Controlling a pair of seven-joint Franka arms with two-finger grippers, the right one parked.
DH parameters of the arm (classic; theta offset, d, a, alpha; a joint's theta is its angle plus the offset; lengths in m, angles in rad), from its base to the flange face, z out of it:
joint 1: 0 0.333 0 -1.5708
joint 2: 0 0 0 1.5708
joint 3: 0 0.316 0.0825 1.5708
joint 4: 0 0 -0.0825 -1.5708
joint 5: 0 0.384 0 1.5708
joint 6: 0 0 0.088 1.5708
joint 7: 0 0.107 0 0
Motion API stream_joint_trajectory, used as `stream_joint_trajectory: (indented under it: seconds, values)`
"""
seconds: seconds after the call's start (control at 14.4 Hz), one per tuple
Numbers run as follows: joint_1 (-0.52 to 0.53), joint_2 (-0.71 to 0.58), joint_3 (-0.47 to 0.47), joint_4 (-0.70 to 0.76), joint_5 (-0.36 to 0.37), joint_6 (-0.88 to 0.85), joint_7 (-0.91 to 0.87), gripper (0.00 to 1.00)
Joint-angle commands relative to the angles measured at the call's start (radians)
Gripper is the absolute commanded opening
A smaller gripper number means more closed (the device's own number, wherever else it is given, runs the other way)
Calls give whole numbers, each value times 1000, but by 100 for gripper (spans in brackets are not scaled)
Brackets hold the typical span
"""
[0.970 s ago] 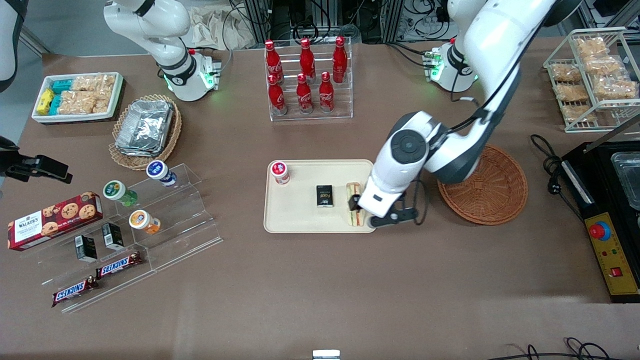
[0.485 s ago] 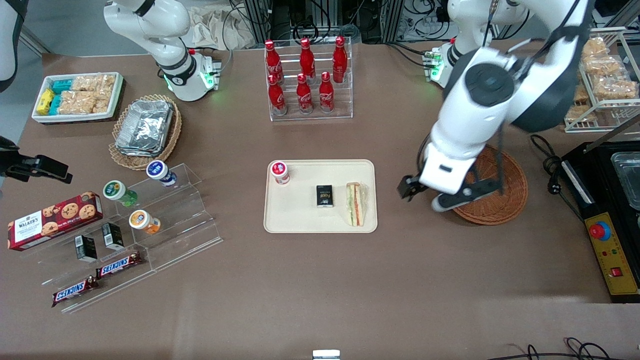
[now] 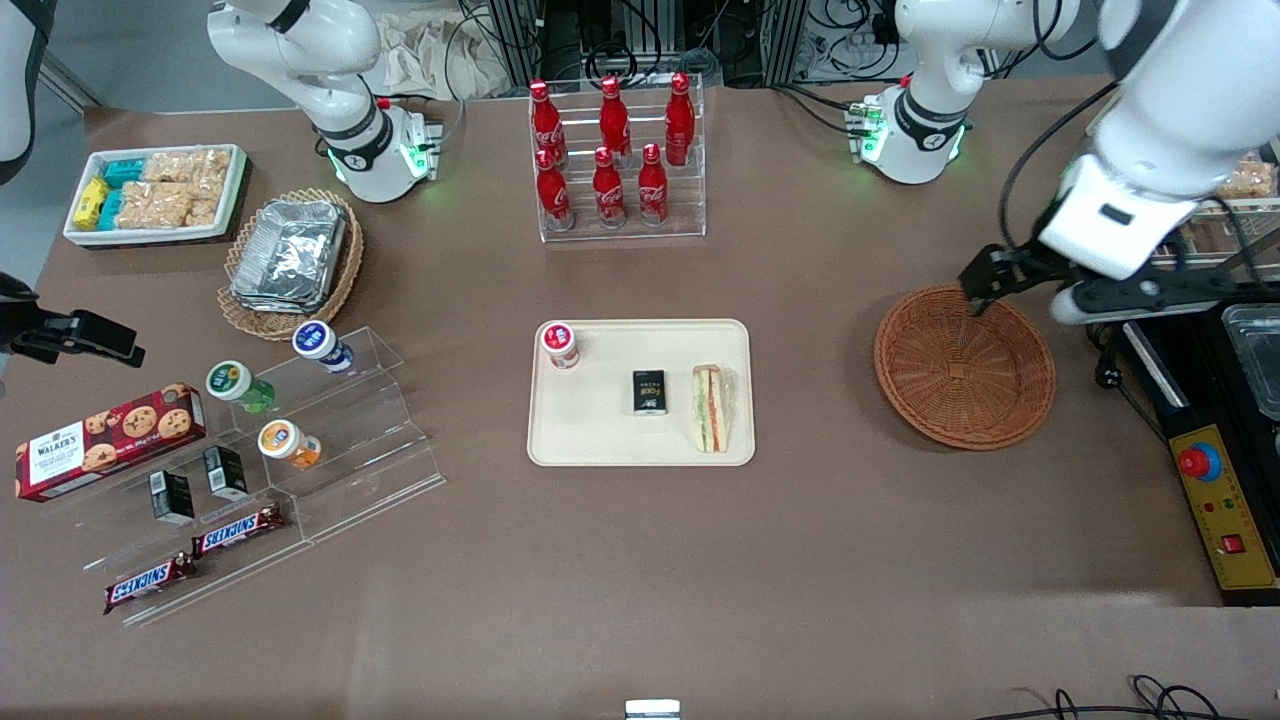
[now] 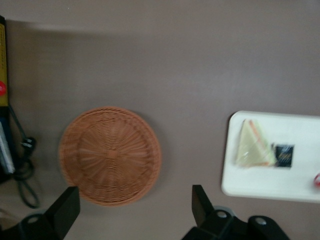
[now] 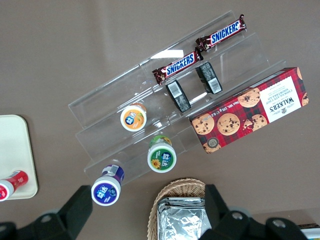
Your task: Place sandwich from basket to tray
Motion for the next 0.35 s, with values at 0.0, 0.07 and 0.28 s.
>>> stream_joint_trajectory:
  seconds: [0.0,0.07,0.28]
  values:
    - [13,-12,50,-7,-23,-50,197,99]
    - [24,-4,56,10,-21,-52,223,99]
    - [67,14,61,44,-21,-54,334,99]
